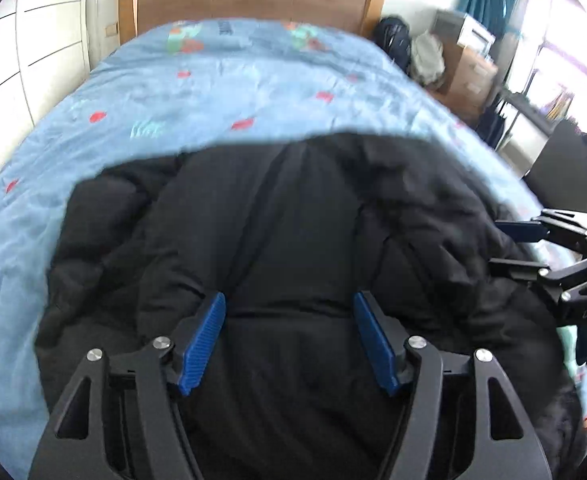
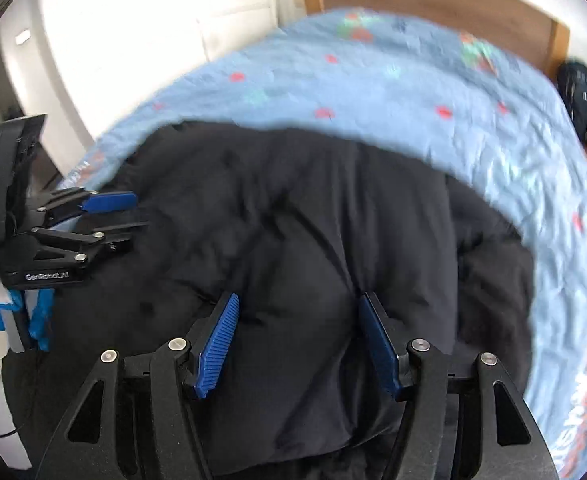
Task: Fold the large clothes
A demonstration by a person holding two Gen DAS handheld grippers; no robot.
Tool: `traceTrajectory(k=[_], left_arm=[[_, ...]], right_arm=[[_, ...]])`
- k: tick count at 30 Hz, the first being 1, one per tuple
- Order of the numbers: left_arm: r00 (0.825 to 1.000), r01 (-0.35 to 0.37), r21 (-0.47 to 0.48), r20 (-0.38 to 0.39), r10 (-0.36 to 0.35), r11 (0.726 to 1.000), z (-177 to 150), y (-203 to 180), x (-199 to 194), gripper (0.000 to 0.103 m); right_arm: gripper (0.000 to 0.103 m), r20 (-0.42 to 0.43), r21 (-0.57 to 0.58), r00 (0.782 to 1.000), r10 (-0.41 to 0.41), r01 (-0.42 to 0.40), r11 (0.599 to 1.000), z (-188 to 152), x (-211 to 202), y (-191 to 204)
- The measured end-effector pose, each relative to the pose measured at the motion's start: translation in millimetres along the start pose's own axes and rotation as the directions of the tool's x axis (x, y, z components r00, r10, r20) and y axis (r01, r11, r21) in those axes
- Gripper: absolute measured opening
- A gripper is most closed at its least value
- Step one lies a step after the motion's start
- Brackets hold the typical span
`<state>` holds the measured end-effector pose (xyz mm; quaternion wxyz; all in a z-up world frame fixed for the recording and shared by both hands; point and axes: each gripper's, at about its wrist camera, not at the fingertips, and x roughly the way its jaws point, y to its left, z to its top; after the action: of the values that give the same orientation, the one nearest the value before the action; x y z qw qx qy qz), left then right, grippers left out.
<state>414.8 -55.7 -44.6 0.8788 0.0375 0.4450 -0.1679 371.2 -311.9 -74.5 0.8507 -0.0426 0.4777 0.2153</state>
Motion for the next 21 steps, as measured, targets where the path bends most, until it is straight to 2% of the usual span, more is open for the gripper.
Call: traceTrajectory(k=[4,9,12,17,21], left_arm=[[0.999,-0.040,0.046,0.002,0.040,0.998,-10.2,-8.7,13.9,0.069],[0.998,-0.055,0.042,0.009,0.055,0.998,-15.9,-9.0,14.6,0.070],[0.998,-0.064,0.036,0.009,0.063,0.997,-15.9,-10.0,4.6,0.070],[0.998,-0.063,0.016,0.016,0.062,0.998,-17.4,-9.7,-16.6,0.070],[0.997,-0.071,0.023,0.008,0.070,0.997,-21.3,-11.2,-22.3,0.070]], right_arm=[[0.062,-0.002,0.018,1.000,-0.002,0.002,1.000,-17.5,12.6,-4.7],[0.062,0.003,0.014,1.000,-0.027,0.027,1.000,-18.5,10.1,0.7],[0.062,0.009,0.017,0.999,-0.041,0.041,0.999,-17.7,0.0,6.3],[0.062,0.066,0.046,0.997,-0.026,0.023,0.999,-25.5,-32.4,15.6],[0.062,0.044,0.052,0.998,-0.034,0.032,0.998,-38.4,-32.8,18.2]])
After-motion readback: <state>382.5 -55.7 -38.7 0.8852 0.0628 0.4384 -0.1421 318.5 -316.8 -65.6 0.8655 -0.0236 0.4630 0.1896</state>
